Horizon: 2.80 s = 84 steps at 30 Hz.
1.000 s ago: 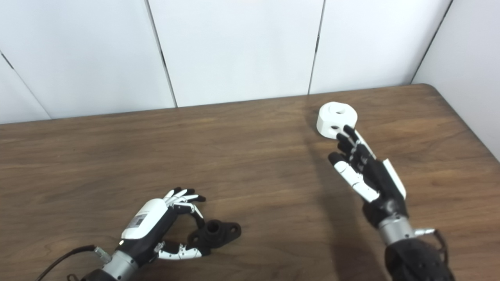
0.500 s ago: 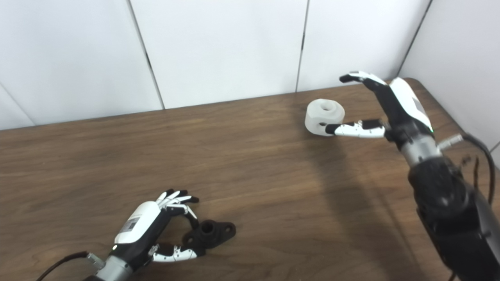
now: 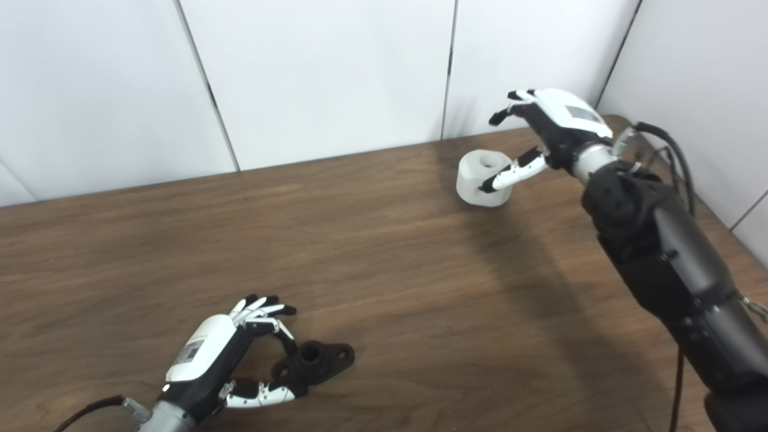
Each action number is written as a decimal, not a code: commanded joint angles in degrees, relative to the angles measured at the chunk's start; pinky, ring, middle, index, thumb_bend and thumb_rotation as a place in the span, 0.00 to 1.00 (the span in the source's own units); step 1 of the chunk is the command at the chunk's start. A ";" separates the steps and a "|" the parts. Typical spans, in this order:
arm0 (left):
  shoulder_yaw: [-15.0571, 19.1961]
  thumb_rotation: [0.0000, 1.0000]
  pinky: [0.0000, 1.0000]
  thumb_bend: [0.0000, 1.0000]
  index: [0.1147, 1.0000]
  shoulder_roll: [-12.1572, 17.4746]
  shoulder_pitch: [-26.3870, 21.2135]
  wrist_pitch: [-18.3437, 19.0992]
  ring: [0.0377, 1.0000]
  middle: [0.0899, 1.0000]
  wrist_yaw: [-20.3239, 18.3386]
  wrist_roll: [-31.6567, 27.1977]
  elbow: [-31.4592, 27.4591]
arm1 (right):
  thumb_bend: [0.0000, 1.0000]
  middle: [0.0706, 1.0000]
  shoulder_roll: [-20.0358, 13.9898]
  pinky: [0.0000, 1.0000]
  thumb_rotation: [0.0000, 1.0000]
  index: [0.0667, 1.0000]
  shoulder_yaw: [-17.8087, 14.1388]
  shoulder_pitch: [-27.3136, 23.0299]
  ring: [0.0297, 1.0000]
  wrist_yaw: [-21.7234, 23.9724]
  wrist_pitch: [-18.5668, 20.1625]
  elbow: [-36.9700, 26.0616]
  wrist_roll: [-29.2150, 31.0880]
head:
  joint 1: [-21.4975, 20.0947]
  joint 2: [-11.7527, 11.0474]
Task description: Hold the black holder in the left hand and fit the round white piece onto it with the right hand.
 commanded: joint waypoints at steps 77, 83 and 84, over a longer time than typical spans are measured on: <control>-2.53 0.06 0.99 0.51 0.42 -0.53 0.33 1.58 0.92 0.81 -2.17 1.86 -0.32 | 0.63 0.83 1.36 0.86 0.17 0.47 5.21 -12.73 0.94 -1.39 -5.71 19.01 -4.81 | 1.33 0.54; -2.61 0.06 0.99 0.51 0.42 -0.49 0.28 1.65 0.92 0.81 -2.33 1.70 -0.26 | 0.53 0.78 1.65 0.84 0.14 0.45 4.44 -11.55 0.90 -5.69 -7.46 19.03 -4.52 | 1.42 0.61; -2.64 0.06 0.99 0.51 0.42 -0.46 0.25 1.63 0.93 0.81 -2.34 1.73 -0.23 | 0.53 0.77 1.58 0.84 0.13 0.45 4.53 -11.49 0.90 -5.98 -7.59 19.03 -4.57 | 1.42 0.61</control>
